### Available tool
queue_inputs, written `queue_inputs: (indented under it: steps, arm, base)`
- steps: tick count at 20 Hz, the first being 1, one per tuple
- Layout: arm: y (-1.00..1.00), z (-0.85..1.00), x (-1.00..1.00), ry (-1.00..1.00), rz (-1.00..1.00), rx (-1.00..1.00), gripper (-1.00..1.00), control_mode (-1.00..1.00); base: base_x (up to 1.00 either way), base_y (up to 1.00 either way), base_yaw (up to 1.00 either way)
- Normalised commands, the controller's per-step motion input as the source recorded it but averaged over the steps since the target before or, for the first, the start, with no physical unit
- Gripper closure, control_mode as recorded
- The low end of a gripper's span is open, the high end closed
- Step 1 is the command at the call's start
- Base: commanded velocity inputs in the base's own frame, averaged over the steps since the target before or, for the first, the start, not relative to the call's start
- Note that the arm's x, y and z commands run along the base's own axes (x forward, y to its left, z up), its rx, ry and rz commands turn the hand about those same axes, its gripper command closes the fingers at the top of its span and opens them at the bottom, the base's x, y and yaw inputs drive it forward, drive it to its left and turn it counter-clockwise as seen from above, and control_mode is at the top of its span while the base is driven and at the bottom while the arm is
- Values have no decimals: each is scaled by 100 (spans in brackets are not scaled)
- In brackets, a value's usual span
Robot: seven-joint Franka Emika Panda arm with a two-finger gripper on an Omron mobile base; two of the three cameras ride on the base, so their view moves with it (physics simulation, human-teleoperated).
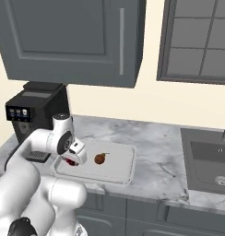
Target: Pick the peach and pear from the fridge and place them inside the tupperware on the counter.
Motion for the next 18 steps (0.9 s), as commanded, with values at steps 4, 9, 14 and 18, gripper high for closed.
queue_inputs:
  steps: [4,9,14,18]
  arm:
    - [2,-45,29,0,0,0,100,-100]
    - [0,-41,25,0,0,0,100,-100]
    - [0,-47,8,0,0,0,-100,-100]
    - [0,-26,-3,-2,0,0,-100,-100]
  base:
    - [0,0,0]
    - [0,0,0]
    - [0,0,0]
    - [0,0,0]
